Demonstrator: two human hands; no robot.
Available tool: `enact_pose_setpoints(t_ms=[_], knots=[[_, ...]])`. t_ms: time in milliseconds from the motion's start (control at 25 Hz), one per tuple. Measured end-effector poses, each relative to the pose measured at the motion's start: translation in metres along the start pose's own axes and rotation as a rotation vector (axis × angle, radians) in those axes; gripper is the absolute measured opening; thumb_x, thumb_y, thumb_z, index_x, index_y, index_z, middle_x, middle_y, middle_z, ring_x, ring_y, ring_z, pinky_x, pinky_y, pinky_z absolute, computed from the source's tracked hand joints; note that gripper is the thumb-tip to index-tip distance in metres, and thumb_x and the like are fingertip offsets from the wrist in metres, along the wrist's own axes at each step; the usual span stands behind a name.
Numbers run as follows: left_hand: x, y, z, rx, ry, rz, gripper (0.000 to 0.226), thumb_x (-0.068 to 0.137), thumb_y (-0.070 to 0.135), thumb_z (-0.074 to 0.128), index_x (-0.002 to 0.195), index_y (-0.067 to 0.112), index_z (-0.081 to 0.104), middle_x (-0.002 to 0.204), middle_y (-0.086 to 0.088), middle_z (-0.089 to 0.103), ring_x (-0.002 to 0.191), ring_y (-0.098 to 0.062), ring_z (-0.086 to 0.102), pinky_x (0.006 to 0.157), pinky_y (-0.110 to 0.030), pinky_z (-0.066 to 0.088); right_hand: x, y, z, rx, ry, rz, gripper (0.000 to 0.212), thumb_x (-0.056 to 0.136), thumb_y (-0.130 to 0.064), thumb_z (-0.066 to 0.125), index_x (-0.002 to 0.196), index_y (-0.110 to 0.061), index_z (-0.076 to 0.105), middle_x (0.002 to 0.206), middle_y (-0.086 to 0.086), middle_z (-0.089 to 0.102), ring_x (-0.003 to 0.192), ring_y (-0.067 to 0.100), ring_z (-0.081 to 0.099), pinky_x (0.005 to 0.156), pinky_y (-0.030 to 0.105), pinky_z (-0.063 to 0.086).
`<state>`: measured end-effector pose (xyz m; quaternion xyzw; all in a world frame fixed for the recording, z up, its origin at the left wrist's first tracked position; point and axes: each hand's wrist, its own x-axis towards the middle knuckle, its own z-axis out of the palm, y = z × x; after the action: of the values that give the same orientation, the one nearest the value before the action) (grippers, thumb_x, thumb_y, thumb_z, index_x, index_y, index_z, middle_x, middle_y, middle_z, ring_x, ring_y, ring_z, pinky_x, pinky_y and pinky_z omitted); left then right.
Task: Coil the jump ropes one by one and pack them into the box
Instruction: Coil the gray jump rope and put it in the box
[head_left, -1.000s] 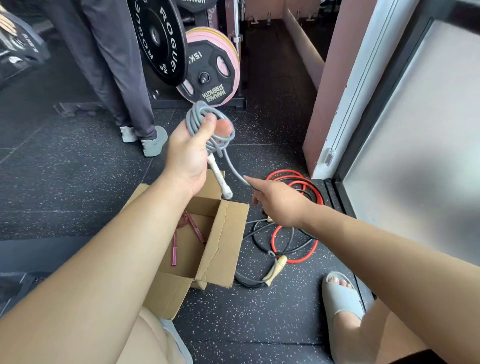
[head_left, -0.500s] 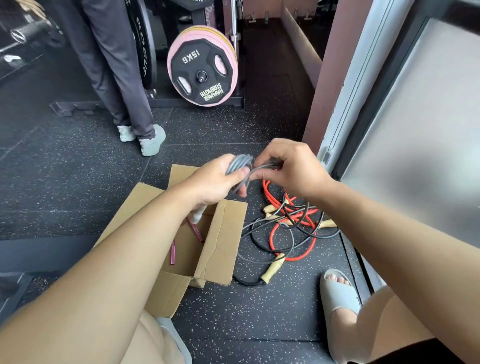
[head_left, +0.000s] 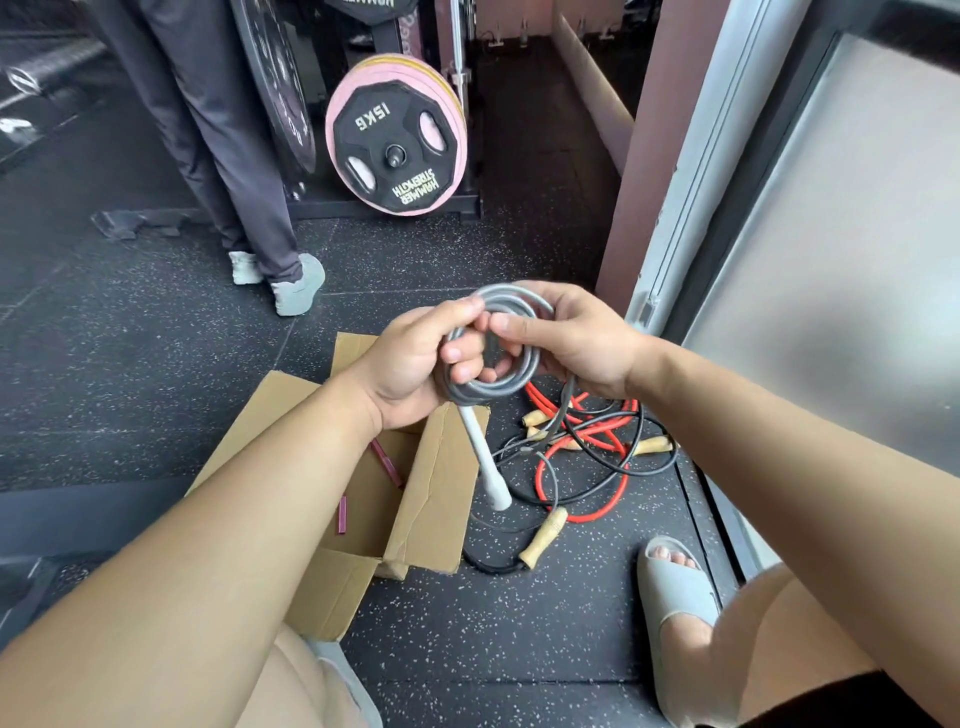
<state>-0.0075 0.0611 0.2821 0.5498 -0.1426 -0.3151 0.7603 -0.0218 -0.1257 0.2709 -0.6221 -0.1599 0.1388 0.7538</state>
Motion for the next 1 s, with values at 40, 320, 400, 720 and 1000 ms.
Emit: enact_pose_setpoints(t_ms=[40, 320, 400, 720, 1000], knots=[[0.002, -0.001, 0.0, 0.006, 0.005, 0.004, 0.018, 0.098, 0.024, 0.048, 0.085, 0.013, 0.051, 0.052, 0.006, 0.045, 0.049, -0.011, 0.051, 0.064, -0.029, 0.052, 0.002, -0.003, 0.001, -0.088, 0.059, -0.061, 0.017, 0.094, -0.008, 0.062, 0.11, -0.001, 0.063, 0.071, 0.007, 0.052, 0.06, 0.01, 0.054, 0.06, 0.026, 0.058], [0.002, -0.006, 0.007, 0.03, -0.008, -0.036, 0.022, 0.077, 0.004, 0.047, 0.091, 0.007, 0.063, 0.066, -0.003, 0.069, 0.064, -0.02, 0.069, 0.07, -0.033, 0.057, 0.003, -0.004, -0.002, -0.17, 0.066, -0.155, 0.02, 0.095, -0.004, 0.061, 0.1, 0.016, 0.058, 0.072, 0.015, 0.056, 0.056, 0.019, 0.053, 0.053, 0.03, 0.047], [-0.002, -0.001, 0.009, -0.077, -0.076, -0.059, 0.019, 0.081, 0.014, 0.049, 0.08, 0.012, 0.068, 0.056, 0.003, 0.059, 0.062, -0.018, 0.066, 0.075, -0.031, 0.054, 0.003, -0.003, -0.005, -0.197, 0.11, -0.104, 0.03, 0.095, -0.026, 0.064, 0.11, 0.0, 0.068, 0.074, 0.016, 0.057, 0.058, 0.017, 0.054, 0.057, 0.034, 0.049], [-0.003, 0.015, 0.007, -0.281, -0.089, 0.025, 0.029, 0.102, 0.038, 0.033, 0.087, 0.018, 0.047, 0.056, 0.009, 0.043, 0.06, -0.013, 0.054, 0.074, -0.026, 0.045, 0.0, 0.013, -0.005, -0.384, 0.368, -0.104, 0.028, 0.108, -0.026, 0.041, 0.119, -0.018, 0.065, 0.074, 0.008, 0.065, 0.053, 0.016, 0.057, 0.048, 0.025, 0.048], [0.0, 0.021, 0.012, -0.326, 0.185, 0.21, 0.026, 0.104, 0.03, 0.038, 0.087, 0.018, 0.053, 0.072, 0.005, 0.068, 0.073, -0.017, 0.068, 0.073, -0.03, 0.057, 0.005, 0.042, 0.002, -0.849, 0.147, 0.141, 0.018, 0.106, -0.019, 0.035, 0.116, -0.032, 0.043, 0.079, 0.0, 0.071, 0.068, 0.022, 0.068, 0.065, 0.031, 0.052]])
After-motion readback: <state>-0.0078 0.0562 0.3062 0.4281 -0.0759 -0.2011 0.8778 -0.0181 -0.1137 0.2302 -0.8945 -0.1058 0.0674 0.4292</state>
